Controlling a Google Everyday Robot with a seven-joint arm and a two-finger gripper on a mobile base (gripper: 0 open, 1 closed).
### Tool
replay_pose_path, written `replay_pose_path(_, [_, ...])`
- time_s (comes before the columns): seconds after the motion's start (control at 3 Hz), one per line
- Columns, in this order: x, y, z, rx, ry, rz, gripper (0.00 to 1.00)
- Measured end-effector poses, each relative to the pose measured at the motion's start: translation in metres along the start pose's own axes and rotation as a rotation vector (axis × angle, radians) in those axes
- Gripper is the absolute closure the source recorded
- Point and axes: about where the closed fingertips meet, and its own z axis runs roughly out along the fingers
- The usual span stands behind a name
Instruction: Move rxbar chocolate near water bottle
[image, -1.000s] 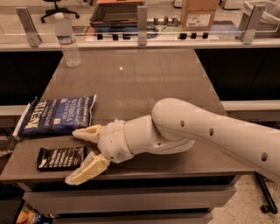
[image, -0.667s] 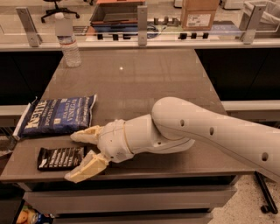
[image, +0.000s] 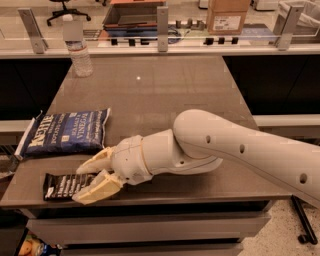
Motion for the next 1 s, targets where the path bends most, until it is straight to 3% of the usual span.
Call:
replay_pose_path(0.67, [-0.002,0.000,-0.002,0.006,0.000,-0.004,1.00])
replay_pose_path(1.0, [-0.010,-0.002,-0.024,0.050,0.014,0.001,1.00])
